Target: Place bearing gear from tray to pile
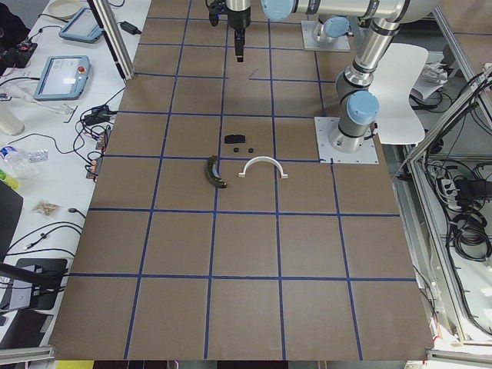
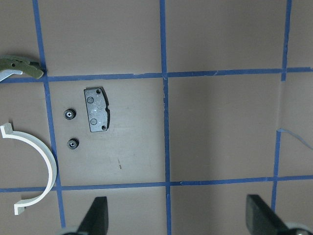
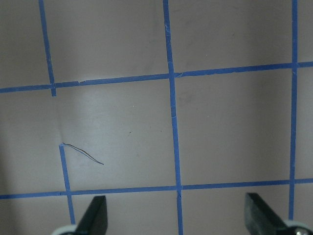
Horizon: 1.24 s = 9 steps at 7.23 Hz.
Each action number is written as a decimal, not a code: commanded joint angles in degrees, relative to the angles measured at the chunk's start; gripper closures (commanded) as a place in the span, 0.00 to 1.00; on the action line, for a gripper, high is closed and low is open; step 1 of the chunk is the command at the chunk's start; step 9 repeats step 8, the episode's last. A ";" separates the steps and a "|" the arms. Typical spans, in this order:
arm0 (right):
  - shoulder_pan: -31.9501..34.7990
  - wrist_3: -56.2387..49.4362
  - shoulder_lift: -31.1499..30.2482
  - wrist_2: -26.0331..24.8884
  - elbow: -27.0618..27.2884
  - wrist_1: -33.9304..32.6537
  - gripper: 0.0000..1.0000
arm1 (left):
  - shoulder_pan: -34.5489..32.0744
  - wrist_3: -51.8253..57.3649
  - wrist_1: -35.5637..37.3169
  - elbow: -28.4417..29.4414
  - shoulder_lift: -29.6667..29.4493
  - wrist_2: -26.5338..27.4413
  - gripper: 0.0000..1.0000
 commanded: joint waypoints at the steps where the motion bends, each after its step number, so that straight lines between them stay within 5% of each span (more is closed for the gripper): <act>1: -0.01 0.01 -0.56 -0.02 0.20 0.12 0.00 | -0.35 0.03 1.35 0.00 0.91 0.09 0.00; 9: -0.19 0.18 -0.48 -0.99 0.11 3.72 0.00 | -0.44 -5.16 1.71 0.97 -0.40 0.53 0.00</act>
